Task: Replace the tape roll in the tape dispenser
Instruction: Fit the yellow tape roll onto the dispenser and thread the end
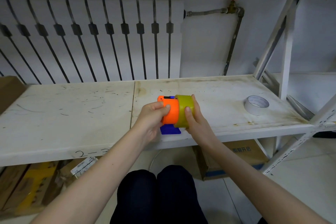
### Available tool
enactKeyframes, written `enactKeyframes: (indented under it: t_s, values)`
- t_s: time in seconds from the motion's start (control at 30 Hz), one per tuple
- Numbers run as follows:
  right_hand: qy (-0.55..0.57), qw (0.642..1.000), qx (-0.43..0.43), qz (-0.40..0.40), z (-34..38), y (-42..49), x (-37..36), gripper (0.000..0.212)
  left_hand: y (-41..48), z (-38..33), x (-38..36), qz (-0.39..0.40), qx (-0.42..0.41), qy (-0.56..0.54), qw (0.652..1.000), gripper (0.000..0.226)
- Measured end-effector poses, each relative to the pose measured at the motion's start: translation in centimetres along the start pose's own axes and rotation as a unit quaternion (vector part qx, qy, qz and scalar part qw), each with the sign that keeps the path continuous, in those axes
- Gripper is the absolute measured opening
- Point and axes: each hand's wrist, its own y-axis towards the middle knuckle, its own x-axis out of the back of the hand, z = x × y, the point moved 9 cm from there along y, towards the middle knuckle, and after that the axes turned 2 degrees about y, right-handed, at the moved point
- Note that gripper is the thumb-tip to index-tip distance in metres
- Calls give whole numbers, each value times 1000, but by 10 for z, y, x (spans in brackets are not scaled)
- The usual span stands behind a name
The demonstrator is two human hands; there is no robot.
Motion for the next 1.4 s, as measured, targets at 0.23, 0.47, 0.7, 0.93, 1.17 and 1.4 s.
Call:
enactKeyframes:
  t_s: [0.23, 0.47, 0.7, 0.93, 1.17, 1.4]
  values:
    - [1, 999, 41, 16, 4, 1, -6, 50, -5, 2, -13, 41, -13, -41, 998, 40]
    - [8, 1000, 3, -4, -11, 4, -8, 70, -5, 0, -15, 61, -23, -42, 997, 40]
    - [-96, 994, 47, 39, -10, 6, -28, 60, -3, 3, -8, 69, -31, -44, 996, 28]
    - [-23, 996, -82, -22, -39, 9, -4, 56, -3, 1, 3, 78, -81, -21, 993, 24]
    - [196, 947, -253, 28, -71, 10, -18, 71, -14, -3, -7, 130, -189, 125, 965, 33]
    - [146, 962, -223, 56, -77, 15, -19, 60, -7, 5, 1, 116, -181, 245, 945, 36]
